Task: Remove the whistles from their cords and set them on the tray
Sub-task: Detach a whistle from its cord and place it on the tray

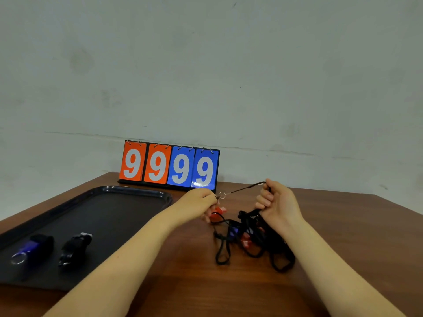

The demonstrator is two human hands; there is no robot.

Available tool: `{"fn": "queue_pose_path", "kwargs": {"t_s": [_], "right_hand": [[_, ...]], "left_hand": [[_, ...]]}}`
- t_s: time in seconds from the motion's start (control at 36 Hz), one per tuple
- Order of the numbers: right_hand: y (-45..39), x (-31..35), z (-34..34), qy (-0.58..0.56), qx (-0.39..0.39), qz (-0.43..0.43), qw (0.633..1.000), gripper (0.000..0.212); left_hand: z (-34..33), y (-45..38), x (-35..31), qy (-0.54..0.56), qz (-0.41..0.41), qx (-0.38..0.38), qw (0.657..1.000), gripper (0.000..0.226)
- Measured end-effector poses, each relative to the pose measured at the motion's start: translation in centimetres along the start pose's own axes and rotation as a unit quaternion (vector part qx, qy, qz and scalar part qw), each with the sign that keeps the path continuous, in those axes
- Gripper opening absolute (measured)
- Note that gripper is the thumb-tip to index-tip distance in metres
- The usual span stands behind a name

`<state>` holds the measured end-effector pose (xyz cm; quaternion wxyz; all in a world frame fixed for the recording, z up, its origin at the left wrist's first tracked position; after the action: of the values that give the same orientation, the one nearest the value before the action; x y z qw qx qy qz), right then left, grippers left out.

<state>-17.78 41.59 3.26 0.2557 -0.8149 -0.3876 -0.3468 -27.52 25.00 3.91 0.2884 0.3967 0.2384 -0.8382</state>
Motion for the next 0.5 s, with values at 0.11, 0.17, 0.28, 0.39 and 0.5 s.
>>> {"fn": "queue_pose_path", "kwargs": {"t_s": [0.11,0.17,0.28,0.39,0.5], "right_hand": [[-0.3,0.6,0.8,-0.013,-0.028,0.017,0.999,0.030],[-0.6,0.7,1.3,-0.007,-0.042,0.026,0.999,0.029],[-1.1,0.4,2.1,0.025,-0.076,0.029,0.996,0.026],[-0.9,0.2,2.3,0.097,-0.089,0.044,0.990,0.023],[-0.2,0.8,1.8,0.286,-0.111,0.095,0.947,0.020]], "left_hand": [[-0.5,0.7,-0.7,0.032,-0.029,0.037,0.998,0.015],[-0.5,0.9,-0.9,0.077,-0.038,0.042,0.995,0.018],[-1.2,1.2,-1.3,0.212,-0.019,0.084,0.973,0.024],[-1.8,1.2,-1.7,0.376,-0.002,0.104,0.921,0.019],[-1.9,1.2,-2.0,0.518,0.019,0.113,0.848,0.016]]}}
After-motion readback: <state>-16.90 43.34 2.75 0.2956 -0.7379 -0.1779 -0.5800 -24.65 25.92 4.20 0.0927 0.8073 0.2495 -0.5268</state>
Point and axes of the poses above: each hand's wrist, its own y-axis away from the middle knuckle, its own z-axis out of the back of the hand, x = y × z, the point moved 5 cm from there along -y, towards the middle knuckle, and after that the axes turned 3 degrees about z, right-handed, at the moved point
